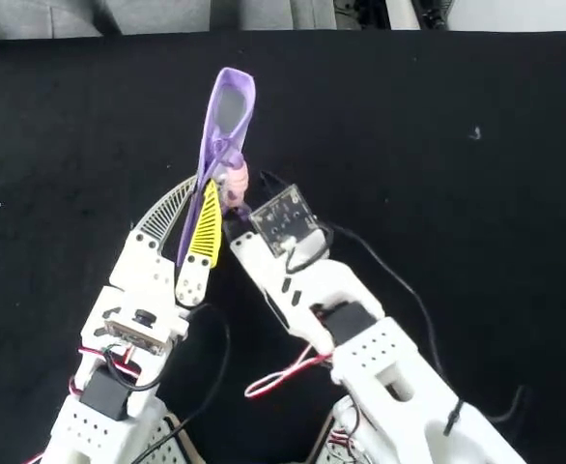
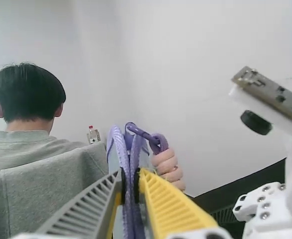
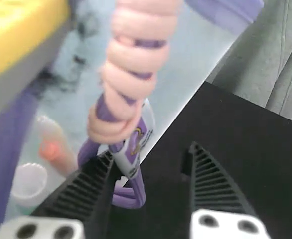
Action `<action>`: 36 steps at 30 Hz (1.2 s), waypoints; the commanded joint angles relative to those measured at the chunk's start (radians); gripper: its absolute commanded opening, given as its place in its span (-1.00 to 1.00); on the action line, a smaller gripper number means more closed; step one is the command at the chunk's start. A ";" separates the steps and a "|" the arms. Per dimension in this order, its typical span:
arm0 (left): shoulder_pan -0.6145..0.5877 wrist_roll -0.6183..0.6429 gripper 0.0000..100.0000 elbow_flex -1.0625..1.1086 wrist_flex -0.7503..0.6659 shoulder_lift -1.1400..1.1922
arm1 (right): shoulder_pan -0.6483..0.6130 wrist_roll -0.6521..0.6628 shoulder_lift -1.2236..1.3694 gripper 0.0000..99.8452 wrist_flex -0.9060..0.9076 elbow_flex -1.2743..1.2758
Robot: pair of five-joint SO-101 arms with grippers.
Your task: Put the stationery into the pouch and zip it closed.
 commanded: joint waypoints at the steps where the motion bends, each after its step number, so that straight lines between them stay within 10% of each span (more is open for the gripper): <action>1: -0.007 0.008 -0.94 0.025 0.008 0.009 | 0.009 -0.008 0.045 -0.81 -0.028 -0.090; 21: 0.001 0.008 -0.94 0.025 0.015 0.009 | 0.285 -0.009 0.038 -0.98 0.034 -0.196; 36: 0.001 0.008 -0.94 0.025 0.015 0.009 | 0.454 0.068 0.050 -0.98 0.451 -0.831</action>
